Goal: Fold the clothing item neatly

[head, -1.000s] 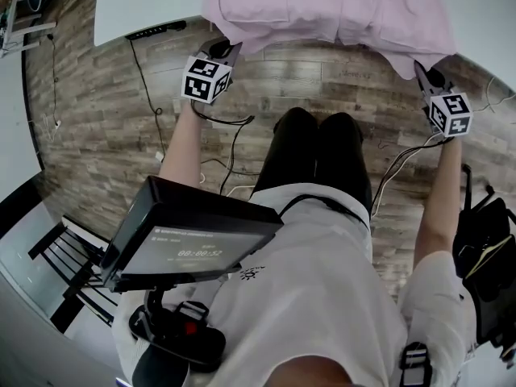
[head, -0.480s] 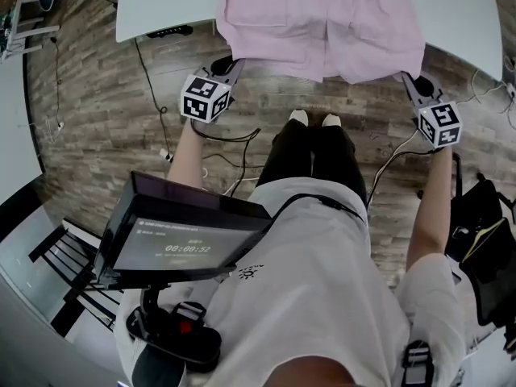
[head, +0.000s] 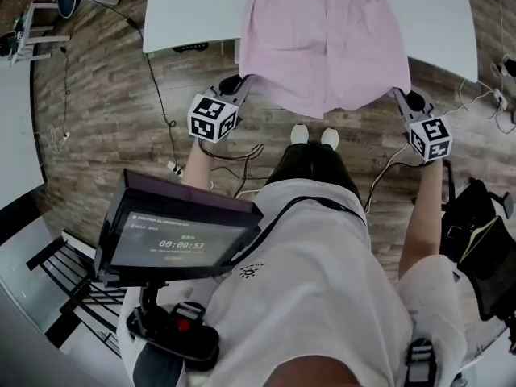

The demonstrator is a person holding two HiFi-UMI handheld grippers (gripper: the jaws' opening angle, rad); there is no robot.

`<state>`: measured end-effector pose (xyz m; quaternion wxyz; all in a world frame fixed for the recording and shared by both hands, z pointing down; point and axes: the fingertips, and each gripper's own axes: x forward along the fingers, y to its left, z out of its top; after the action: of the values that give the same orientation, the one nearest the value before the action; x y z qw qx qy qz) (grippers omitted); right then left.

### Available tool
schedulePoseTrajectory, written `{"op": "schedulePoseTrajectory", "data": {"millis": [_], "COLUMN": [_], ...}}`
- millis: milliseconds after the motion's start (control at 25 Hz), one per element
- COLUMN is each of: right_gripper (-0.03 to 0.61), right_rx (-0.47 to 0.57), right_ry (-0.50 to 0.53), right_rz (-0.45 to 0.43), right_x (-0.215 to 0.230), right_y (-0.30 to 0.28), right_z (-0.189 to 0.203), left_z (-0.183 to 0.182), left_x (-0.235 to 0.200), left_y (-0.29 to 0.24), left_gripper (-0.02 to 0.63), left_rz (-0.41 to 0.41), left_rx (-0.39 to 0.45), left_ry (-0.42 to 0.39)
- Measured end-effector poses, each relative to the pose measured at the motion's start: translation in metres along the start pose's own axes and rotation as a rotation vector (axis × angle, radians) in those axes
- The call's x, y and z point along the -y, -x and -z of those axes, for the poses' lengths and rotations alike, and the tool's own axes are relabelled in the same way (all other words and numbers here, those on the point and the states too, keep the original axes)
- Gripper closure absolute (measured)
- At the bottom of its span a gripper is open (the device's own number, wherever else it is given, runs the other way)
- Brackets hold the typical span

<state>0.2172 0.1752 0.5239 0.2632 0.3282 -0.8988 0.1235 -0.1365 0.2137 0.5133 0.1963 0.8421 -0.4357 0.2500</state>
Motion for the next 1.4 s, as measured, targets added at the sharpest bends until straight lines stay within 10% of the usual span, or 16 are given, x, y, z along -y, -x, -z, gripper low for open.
{"op": "schedulePoseTrajectory", "data": {"millis": [880, 1400], "right_gripper": [0.569, 0.569], "right_rx": [0.171, 0.239], "right_ry": [-0.007, 0.035], "right_rz": [0.135, 0.097], "right_x": [0.032, 0.096], "right_y": [-0.007, -0.057], "right_z": [-0.115, -0.18], "left_z": [-0.117, -0.185], "left_x": [-0.062, -0.131], "left_y": [0.007, -0.025], "left_gripper": [0.598, 0.598], "left_rz": [0.047, -0.074], "left_rx": [0.198, 0.233], "left_ry": [-0.062, -0.045]}}
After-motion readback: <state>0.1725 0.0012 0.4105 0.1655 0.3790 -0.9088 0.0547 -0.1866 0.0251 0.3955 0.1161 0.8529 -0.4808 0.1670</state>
